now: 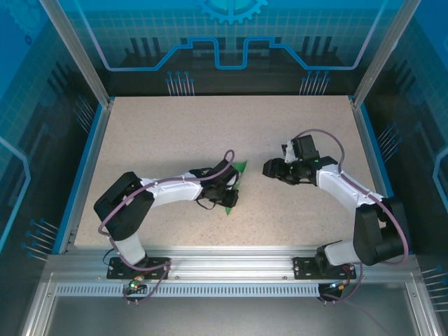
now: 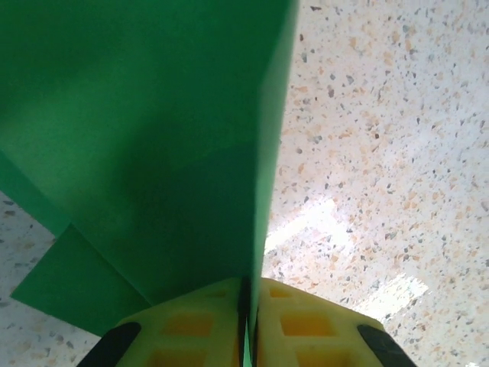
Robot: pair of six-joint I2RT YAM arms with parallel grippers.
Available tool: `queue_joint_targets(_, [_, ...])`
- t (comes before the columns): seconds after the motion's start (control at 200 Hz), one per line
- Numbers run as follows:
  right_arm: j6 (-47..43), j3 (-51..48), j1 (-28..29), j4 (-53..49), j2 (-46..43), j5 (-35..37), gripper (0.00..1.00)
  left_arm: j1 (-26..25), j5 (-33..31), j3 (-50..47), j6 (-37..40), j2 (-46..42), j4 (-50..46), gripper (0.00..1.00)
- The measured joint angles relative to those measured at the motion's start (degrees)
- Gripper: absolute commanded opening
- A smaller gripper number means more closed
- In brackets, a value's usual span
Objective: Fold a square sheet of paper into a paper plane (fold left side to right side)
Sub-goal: Fold the wing for the fifth time at the center of the table.
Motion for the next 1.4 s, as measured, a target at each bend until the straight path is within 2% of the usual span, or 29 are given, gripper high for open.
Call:
queue_joint_targets(0.235, [0.26,-4.74,0.61,4.98,0.00,-3.82,0.61,4.57,9.01,-4.07,-2.40,0.00,6.67,0.13])
queue_joint_targets(0.76, [5.73,-7.45,8.81,23.52,7.69,-7.43,0.57,13.25,26.03,-7.78,-7.04,0.98,17.14,0.12])
queue_joint_targets(1.015, [8.48,-7.30,11.85,29.16,12.28,-7.32,0.56,15.23,29.64,-8.48,-7.48,1.84,18.21,0.12])
queue_joint_targets(1.401, [9.55,-5.53,12.94,30.64,16.06,-7.32,0.55,17.57,31.23,-10.67,-7.41,1.84,18.21,0.12])
